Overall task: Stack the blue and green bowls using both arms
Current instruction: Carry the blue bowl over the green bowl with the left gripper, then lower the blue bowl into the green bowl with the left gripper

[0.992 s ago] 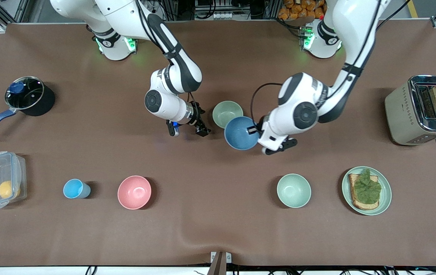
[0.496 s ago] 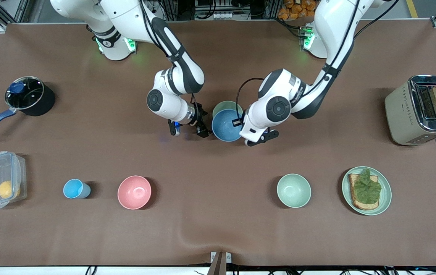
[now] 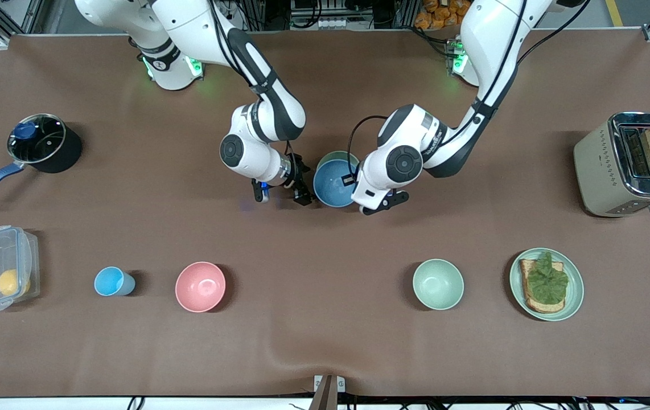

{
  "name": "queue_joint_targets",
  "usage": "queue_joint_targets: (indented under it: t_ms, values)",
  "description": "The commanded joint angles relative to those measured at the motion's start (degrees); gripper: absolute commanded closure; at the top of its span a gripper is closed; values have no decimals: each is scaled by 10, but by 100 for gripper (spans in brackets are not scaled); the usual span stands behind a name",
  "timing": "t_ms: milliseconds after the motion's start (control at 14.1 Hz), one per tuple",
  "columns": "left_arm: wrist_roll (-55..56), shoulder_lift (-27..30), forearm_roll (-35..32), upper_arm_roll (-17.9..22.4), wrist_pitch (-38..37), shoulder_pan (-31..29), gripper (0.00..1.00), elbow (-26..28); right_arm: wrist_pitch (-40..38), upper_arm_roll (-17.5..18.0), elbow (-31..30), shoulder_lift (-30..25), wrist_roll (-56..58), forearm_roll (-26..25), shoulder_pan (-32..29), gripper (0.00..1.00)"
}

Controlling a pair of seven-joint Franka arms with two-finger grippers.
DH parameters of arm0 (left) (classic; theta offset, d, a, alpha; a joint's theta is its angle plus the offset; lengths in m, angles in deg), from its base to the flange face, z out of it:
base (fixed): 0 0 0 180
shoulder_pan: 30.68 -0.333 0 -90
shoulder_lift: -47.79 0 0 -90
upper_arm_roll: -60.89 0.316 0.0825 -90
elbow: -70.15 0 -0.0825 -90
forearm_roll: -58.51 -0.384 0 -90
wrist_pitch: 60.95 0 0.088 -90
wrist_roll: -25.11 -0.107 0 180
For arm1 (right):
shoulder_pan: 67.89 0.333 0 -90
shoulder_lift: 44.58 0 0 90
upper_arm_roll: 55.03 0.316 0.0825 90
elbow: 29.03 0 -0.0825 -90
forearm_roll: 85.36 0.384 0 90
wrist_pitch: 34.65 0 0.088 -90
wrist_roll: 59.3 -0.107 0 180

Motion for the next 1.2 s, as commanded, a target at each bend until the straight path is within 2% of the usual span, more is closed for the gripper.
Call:
queue_joint_targets:
  t_ms: [0, 213, 354, 780, 1134]
  values:
    - [10, 20, 13, 4, -10, 3, 100, 8, 6, -1, 2, 0, 10, 19, 3, 0]
    - [9, 33, 13, 3, -40, 1, 100, 10, 6, -1, 2, 0, 10, 19, 3, 0]
    - [6, 50, 13, 3, -36, 1, 100, 38, 5, -1, 2, 0, 10, 19, 3, 0]
    - [-39, 101, 17, -8, 29, -9, 100, 127, 2, -1, 2, -2, 10, 19, 3, 0]
    - [-69, 120, 37, -13, 96, -9, 100, 169, -2, -1, 2, -4, 7, 19, 4, 0]
